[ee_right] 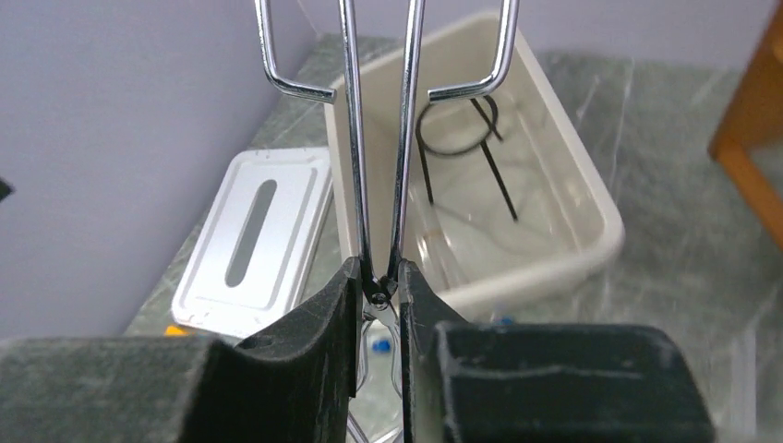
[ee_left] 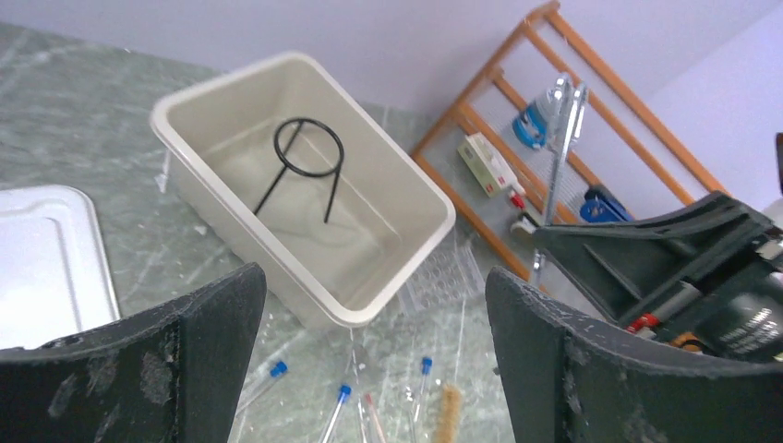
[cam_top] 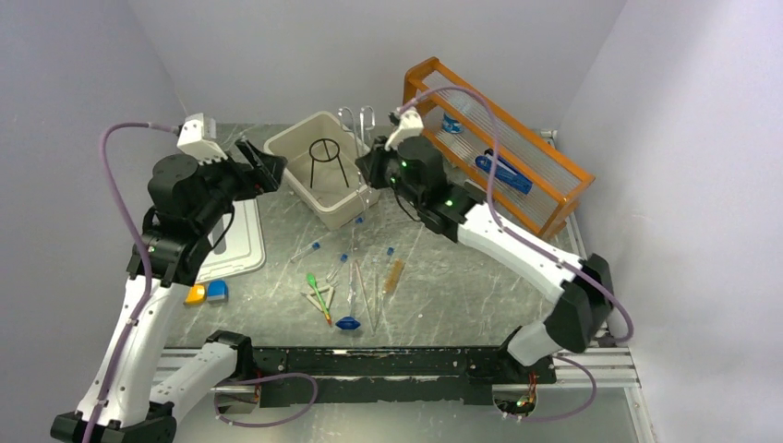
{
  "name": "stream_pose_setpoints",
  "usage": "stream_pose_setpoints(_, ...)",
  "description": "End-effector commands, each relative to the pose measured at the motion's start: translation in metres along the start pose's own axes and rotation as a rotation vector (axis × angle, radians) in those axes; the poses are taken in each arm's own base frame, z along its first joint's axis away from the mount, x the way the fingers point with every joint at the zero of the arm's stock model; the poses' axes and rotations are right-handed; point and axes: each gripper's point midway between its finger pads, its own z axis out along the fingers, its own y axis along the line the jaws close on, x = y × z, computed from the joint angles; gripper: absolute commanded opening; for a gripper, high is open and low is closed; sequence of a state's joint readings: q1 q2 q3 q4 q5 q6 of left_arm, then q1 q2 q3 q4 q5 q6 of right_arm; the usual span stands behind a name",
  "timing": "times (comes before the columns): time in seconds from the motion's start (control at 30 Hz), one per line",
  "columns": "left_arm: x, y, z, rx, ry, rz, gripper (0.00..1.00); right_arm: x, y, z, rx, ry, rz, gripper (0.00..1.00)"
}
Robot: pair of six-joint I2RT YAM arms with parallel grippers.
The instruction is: Organize the chemistry lab equipment
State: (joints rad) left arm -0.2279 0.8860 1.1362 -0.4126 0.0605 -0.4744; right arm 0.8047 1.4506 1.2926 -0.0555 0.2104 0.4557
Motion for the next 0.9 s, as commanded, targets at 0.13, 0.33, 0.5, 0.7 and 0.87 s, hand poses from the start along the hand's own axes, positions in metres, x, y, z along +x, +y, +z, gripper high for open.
stream_pose_setpoints(0.13, -0.015, 0.019, -0.012, -0.129, -0.015, 0.049, 0.91, -0.028, 0.05, 0.074, -0.203, -0.13, -0.262, 0.0)
stream_pose_setpoints(0.33, -0.04, 0.046, -0.028, -0.313, -0.095, 0.095, 0.95, 0.001, 0.062, 0.134, -0.255, -0.079, -0.299, 0.0)
stream_pose_setpoints(0.5, -0.045, 0.046, -0.03, -0.325, -0.103, 0.098, 0.95, 0.044, 0.06, 0.166, -0.296, 0.009, -0.309, 0.0)
stream_pose_setpoints(0.7, -0.042, 0.048, -0.026, -0.335, -0.072, 0.115, 0.95, 0.083, 0.049, 0.189, -0.289, 0.098, -0.339, 0.0)
stream_pose_setpoints(0.87, -0.036, 0.049, -0.022, -0.33, -0.054, 0.114, 0.95, 0.104, 0.038, 0.199, -0.27, 0.142, -0.345, 0.0)
